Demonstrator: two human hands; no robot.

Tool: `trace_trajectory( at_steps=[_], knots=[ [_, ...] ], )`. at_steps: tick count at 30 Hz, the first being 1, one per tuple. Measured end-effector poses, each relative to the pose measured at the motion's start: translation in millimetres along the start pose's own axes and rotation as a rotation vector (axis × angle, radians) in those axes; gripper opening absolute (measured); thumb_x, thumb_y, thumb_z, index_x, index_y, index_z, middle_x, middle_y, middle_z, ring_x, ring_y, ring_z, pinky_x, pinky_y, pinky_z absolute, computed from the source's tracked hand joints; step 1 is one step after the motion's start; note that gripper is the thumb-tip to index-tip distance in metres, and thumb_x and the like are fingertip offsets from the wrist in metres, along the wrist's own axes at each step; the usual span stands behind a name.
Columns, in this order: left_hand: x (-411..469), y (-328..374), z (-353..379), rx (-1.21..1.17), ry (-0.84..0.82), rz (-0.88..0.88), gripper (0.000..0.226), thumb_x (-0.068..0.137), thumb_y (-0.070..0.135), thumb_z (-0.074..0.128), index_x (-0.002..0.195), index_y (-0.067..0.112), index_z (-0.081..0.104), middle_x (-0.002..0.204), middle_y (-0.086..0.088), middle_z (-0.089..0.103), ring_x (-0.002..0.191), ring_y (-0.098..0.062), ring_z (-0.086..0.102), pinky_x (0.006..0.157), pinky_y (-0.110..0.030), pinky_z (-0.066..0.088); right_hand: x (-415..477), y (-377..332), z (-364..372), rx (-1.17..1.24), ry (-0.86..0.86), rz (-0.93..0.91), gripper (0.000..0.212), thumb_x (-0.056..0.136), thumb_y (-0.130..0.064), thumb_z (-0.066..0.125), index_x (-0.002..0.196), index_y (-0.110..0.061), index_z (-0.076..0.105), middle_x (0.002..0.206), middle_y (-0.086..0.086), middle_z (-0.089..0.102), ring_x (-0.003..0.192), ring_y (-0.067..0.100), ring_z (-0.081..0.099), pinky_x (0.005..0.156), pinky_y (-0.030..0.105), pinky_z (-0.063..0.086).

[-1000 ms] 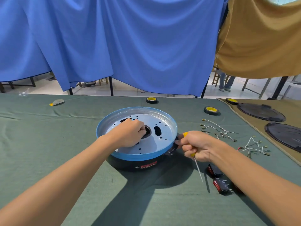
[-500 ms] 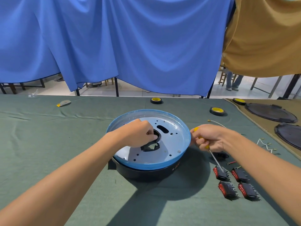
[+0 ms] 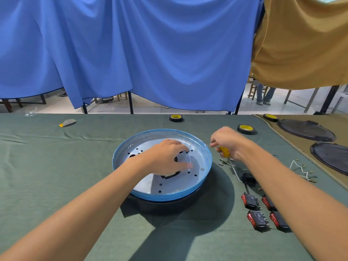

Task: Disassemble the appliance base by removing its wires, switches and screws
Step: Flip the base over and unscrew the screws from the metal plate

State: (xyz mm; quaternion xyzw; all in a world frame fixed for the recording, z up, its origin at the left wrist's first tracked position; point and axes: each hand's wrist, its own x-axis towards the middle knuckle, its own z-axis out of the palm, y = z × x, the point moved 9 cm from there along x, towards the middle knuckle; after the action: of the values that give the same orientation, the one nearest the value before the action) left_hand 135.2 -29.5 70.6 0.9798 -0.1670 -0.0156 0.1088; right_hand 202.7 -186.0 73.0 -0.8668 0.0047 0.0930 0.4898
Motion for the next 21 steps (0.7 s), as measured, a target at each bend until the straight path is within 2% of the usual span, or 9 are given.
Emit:
trace_trajectory(
  at_steps=[3, 6, 8, 11, 14, 17, 21],
  knots=[
    [1.2, 3.5, 13.4, -0.028, -0.119, 0.004, 0.066, 0.084, 0.068, 0.05, 0.143, 0.039, 0.039, 0.154, 0.009, 0.03, 0.137, -0.02, 0.031, 0.11, -0.044, 0.031, -14.6, -31.1, -20.2, 0.026, 0.087, -0.2, 0.026, 0.096, 0.002, 0.036, 0.104, -0.01, 0.057, 0.092, 0.01, 0.063, 0.063, 0.015, 0.047, 0.053, 0.027, 0.039],
    [2.2, -0.3, 17.5, -0.025, -0.168, -0.032, 0.069, 0.081, 0.073, 0.051, 0.142, 0.045, 0.036, 0.154, 0.013, 0.027, 0.131, -0.017, 0.037, 0.105, -0.04, 0.035, -38.3, -56.7, -28.2, 0.273, 0.16, -0.419, 0.024, 0.1, 0.0, 0.039, 0.101, -0.014, 0.059, 0.086, 0.008, 0.062, 0.058, 0.013, 0.046, 0.05, 0.026, 0.04],
    [3.4, 1.3, 16.9, -0.011, -0.177, -0.032, 0.069, 0.081, 0.072, 0.052, 0.143, 0.044, 0.037, 0.153, 0.013, 0.029, 0.121, -0.013, 0.039, 0.102, -0.037, 0.035, -50.5, -65.1, -24.8, 0.42, 0.178, -0.498, 0.024, 0.101, -0.002, 0.04, 0.099, -0.017, 0.059, 0.08, 0.006, 0.06, 0.055, 0.012, 0.045, 0.05, 0.026, 0.04],
    [4.9, 2.9, 16.2, -0.014, -0.184, -0.047, 0.068, 0.081, 0.07, 0.053, 0.142, 0.044, 0.039, 0.151, 0.013, 0.03, 0.106, -0.008, 0.036, 0.094, -0.033, 0.035, -57.8, -70.8, -12.4, 0.384, 0.203, -0.559, 0.022, 0.102, -0.005, 0.041, 0.1, -0.018, 0.059, 0.078, 0.003, 0.059, 0.058, 0.014, 0.045, 0.054, 0.029, 0.043],
    [4.1, 1.7, 18.0, -0.028, -0.188, -0.056, 0.067, 0.082, 0.069, 0.053, 0.143, 0.044, 0.038, 0.152, 0.013, 0.028, 0.12, -0.013, 0.039, 0.092, -0.032, 0.033, -58.0, -73.7, -13.0, 0.373, 0.22, -0.586, 0.022, 0.101, -0.005, 0.041, 0.101, -0.018, 0.059, 0.077, 0.002, 0.059, 0.058, 0.015, 0.045, 0.053, 0.029, 0.042],
    [1.5, 1.6, 22.6, -0.027, -0.199, -0.063, 0.068, 0.085, 0.068, 0.05, 0.146, 0.044, 0.032, 0.158, 0.013, 0.017, 0.14, -0.018, 0.027, 0.106, -0.038, 0.029, -59.3, -74.6, -21.2, 0.458, 0.251, -0.609, 0.023, 0.101, -0.003, 0.041, 0.099, -0.018, 0.059, 0.075, 0.002, 0.057, 0.056, 0.011, 0.043, 0.049, 0.026, 0.04],
    [0.5, 4.6, 22.1, 0.002, -0.199, -0.057, 0.068, 0.087, 0.067, 0.047, 0.148, 0.043, 0.028, 0.16, 0.013, 0.013, 0.145, -0.018, 0.02, 0.11, -0.041, 0.026, -64.5, -80.0, -21.6, 0.423, 0.297, -0.652, 0.022, 0.101, -0.003, 0.041, 0.101, -0.017, 0.058, 0.075, 0.001, 0.056, 0.055, 0.01, 0.043, 0.049, 0.025, 0.039]
  ],
)
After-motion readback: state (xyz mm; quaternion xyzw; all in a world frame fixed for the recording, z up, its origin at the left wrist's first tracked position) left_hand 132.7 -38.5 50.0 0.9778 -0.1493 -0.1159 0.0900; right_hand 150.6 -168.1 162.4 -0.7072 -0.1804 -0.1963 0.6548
